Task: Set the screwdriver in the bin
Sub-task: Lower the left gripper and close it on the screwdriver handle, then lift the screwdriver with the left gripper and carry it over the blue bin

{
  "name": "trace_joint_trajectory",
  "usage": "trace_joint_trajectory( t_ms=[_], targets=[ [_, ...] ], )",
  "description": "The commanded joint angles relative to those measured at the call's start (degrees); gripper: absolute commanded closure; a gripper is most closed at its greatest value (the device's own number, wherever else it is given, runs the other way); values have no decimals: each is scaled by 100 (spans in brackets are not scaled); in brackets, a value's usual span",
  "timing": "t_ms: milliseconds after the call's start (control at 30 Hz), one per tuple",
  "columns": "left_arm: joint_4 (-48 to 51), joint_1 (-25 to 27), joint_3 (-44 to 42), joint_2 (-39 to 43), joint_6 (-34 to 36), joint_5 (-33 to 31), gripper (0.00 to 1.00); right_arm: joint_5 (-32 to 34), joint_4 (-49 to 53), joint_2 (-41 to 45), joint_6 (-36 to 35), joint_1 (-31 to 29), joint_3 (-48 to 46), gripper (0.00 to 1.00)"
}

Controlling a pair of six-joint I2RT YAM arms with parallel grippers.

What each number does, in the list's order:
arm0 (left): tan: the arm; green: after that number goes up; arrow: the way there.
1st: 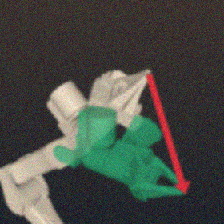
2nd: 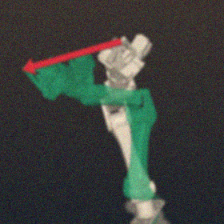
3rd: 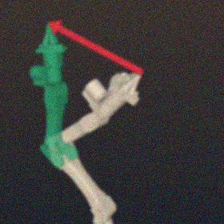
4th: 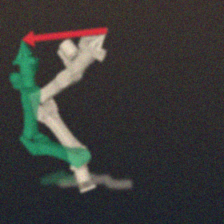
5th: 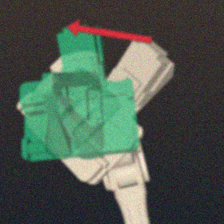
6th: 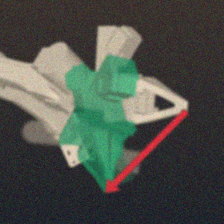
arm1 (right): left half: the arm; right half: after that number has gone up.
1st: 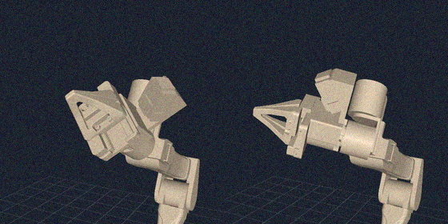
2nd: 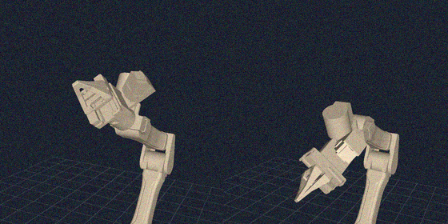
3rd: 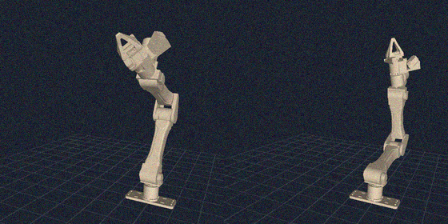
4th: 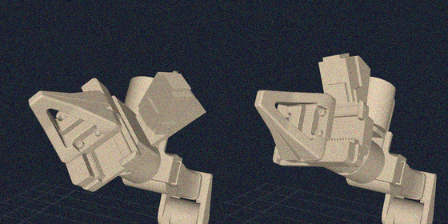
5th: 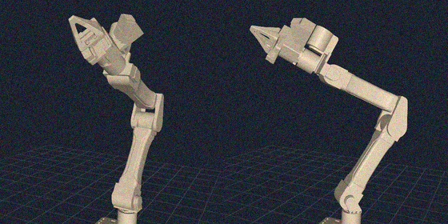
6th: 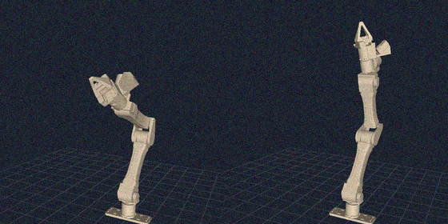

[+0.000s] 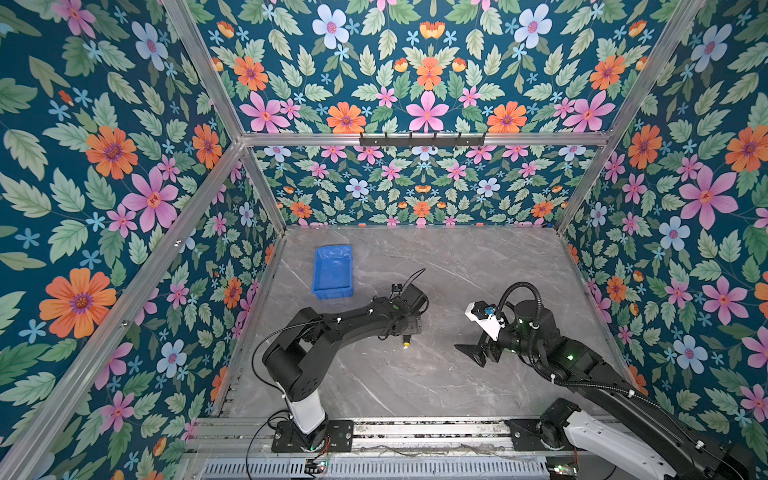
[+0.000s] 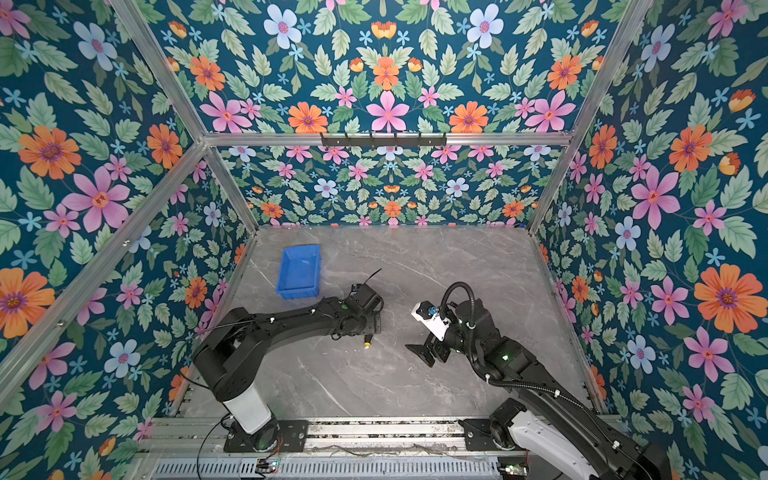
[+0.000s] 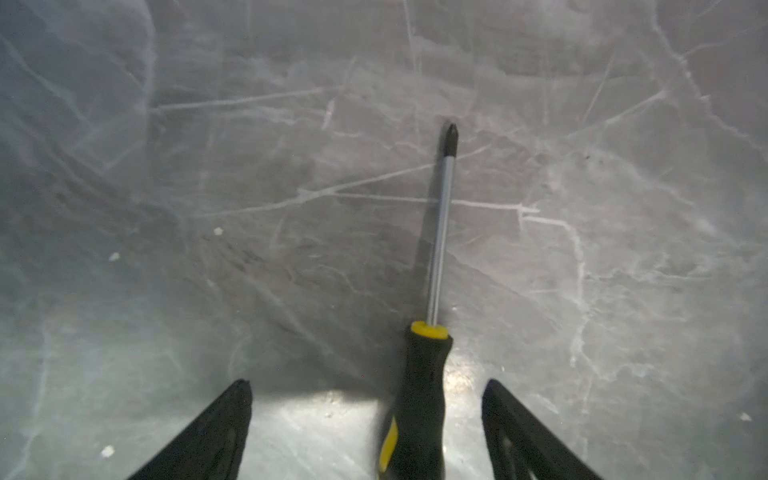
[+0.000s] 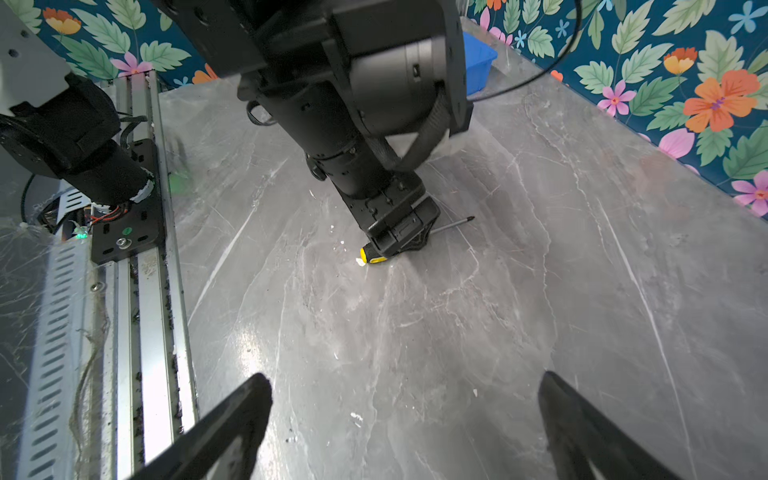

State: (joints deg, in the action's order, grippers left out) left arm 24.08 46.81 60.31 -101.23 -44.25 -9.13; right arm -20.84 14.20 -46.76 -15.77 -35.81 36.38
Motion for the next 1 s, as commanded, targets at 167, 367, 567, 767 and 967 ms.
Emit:
trace_joint_trajectory(
  t_ms=[167,367,567,767,967],
  targets=[
    [556,87,274,-464,-149,165,31,-99,-92,1,-83,1,25,1],
    [641,215,327,-616,-204,146,59,-87,-102,101,-62,2,-44,1],
    [707,259,331,-553,-258,51,94,-53,-6,307,-63,-5,-76,1],
    [850,260,423,-301,-250,-225,100,-53,-129,378,-26,2,-101,1],
    [1157,259,711,47,-260,-544,100,-159,-365,202,-9,-4,3,1]
  ],
)
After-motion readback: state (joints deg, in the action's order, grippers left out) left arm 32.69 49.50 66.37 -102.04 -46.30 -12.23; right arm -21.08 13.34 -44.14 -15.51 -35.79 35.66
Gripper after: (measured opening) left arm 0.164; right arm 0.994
